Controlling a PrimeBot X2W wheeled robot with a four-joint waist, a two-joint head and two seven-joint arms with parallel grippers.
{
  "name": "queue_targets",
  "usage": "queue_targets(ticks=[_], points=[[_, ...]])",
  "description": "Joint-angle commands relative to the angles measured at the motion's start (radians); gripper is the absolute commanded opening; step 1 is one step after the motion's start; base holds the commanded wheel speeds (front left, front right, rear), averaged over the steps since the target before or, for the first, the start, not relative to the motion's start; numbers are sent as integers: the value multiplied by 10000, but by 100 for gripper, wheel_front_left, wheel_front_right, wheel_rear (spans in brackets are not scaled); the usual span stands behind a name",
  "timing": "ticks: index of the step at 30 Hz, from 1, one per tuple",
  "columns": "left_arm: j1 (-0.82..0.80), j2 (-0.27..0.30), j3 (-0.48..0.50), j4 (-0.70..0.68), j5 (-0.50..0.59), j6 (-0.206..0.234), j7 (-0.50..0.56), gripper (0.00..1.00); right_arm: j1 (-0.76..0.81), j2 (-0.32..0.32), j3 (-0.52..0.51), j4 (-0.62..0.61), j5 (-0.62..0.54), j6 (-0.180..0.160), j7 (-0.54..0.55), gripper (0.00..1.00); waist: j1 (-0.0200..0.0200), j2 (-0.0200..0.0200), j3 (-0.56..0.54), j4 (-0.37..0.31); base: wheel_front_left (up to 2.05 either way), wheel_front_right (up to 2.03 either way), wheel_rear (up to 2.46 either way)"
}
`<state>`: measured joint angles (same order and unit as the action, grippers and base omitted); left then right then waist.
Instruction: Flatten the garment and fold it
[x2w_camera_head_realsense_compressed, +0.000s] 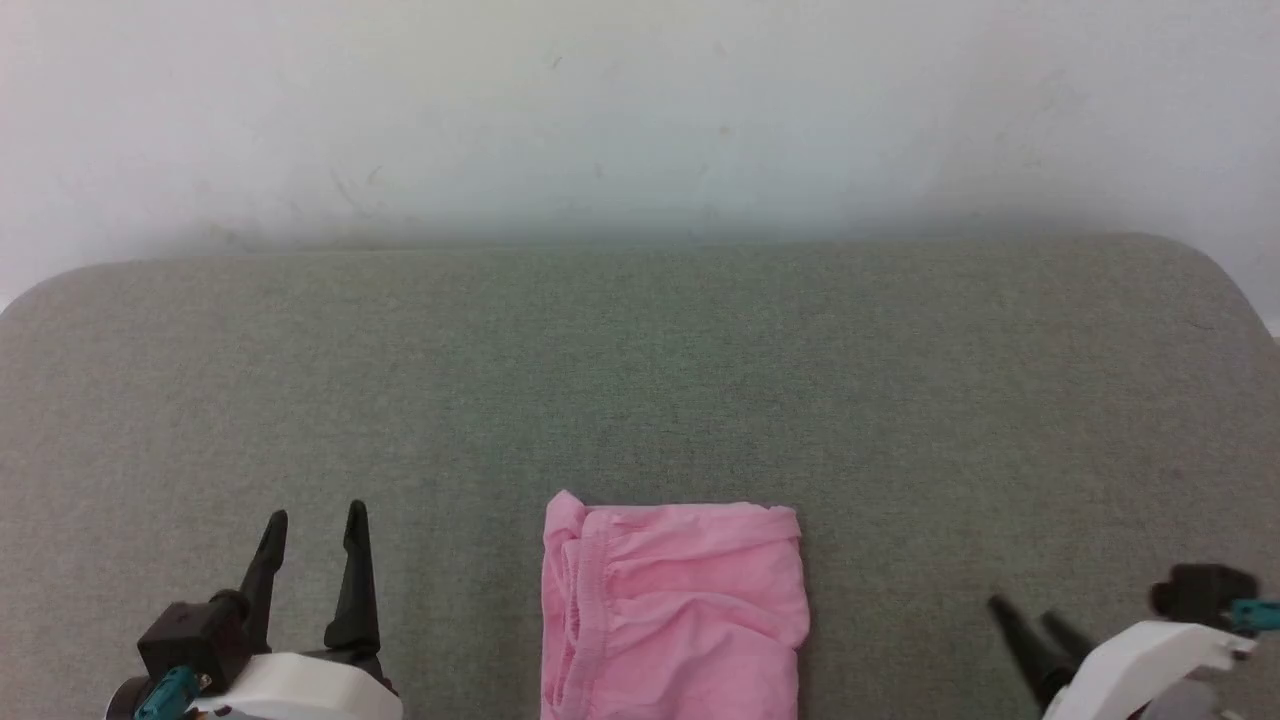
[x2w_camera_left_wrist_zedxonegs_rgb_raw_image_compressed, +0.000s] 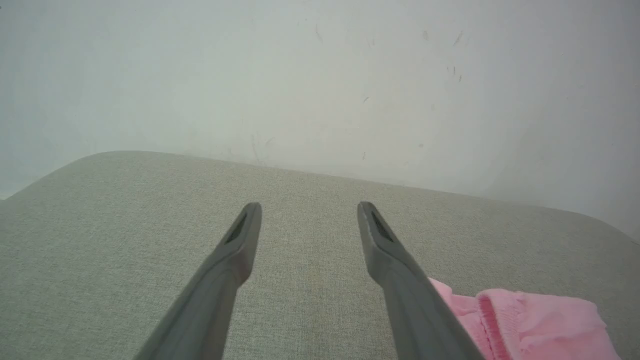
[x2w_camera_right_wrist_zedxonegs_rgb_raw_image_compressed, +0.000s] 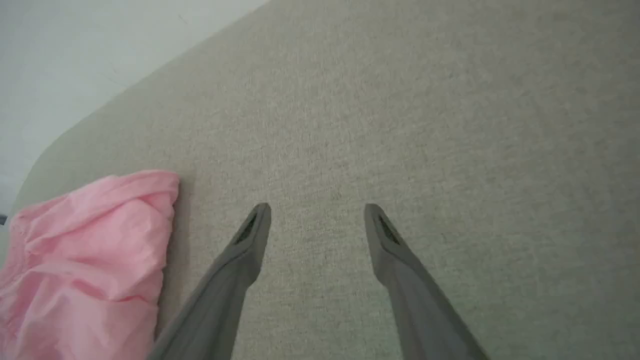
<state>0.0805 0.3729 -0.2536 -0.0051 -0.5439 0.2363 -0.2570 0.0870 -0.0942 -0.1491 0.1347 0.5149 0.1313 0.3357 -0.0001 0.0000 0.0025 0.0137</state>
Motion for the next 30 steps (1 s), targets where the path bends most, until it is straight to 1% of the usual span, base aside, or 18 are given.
queue_targets(ticks=[1, 5, 7, 9, 12, 15, 18, 20, 21, 22, 23, 24, 27, 30], points=[[33, -65, 116, 42, 135, -135, -45, 100, -33, 43, 256, 305, 756, -6, 910, 100, 1, 0, 61, 93, 0, 0, 0], [-19, -173, 237, 84, 244, -304, -46, 100, -243, 279, 629, 1023, 2981, -6, 2751, 100, 1, 0, 108, 244, 0, 0, 0], [-54, -225, 284, 109, 297, -416, -46, 100, -395, 368, 871, 1391, 4074, -6, 3410, 100, 1, 0, 140, 331, 0, 0, 0], [-111, -293, 357, 73, 390, -554, -46, 100, -612, 418, 965, 1809, 5228, -6, 3782, 100, 1, 0, 153, 412, 0, 0, 0], [-133, -402, 478, 97, 522, -765, -46, 100, -1021, 433, 1581, 2470, 6772, -6, 3700, 100, 1, 0, 200, 535, 0, 0, 0], [-174, -522, 574, 166, 656, -935, -46, 100, -1487, 436, 2376, 3068, 7772, -6, 3250, 100, 1, 0, 259, 645, 0, 0, 0], [-232, -629, 645, 252, 779, -1066, -47, 100, -1952, 437, 3037, 3609, 8273, -6, 2751, 100, 1, 0, 305, 735, 0, 0, 0], [-257, -692, 697, 303, 852, -1135, -47, 100, -2221, 438, 3409, 3894, 8243, -6, 2441, 100, 1, 0, 322, 780, 0, 0, 0], [-257, -692, 697, 303, 852, -1135, -47, 100, -2221, 438, 3409, 3894, 8243, -6, 2441, 100, 1, 0, 322, 780, 0, 0, 0], [-262, -723, 721, 328, 888, -1163, -47, 100, -2330, 438, 3543, 4017, 8264, -6, 2300, 39, 1, 0, 324, 798, 0, 0, 0], [-262, -752, 750, 350, 922, -1184, -47, 100, -2431, 438, 3684, 4102, 8224, -6, 2189, 6, 1, 0, 322, 806, 0, 0, 0], [-250, -784, 777, 363, 963, -1196, -47, 100, -2518, 438, 3814, 4161, 8141, -6, 2082, 0, 1, 0, 312, 808, 0, 0, 0], [-185, -865, 859, 398, 1061, -1228, -47, 100, -2689, 394, 4140, 4175, 7849, -6, 1838, 0, 1, 0, 260, 776, 0, 0, 0], [-119, -909, 946, 447, 1111, -1280, -47, 100, -2769, 162, 4494, 3954, 7447, -6, 1642, 0, 1, 0, 154, 684, 0, 0, 0]])
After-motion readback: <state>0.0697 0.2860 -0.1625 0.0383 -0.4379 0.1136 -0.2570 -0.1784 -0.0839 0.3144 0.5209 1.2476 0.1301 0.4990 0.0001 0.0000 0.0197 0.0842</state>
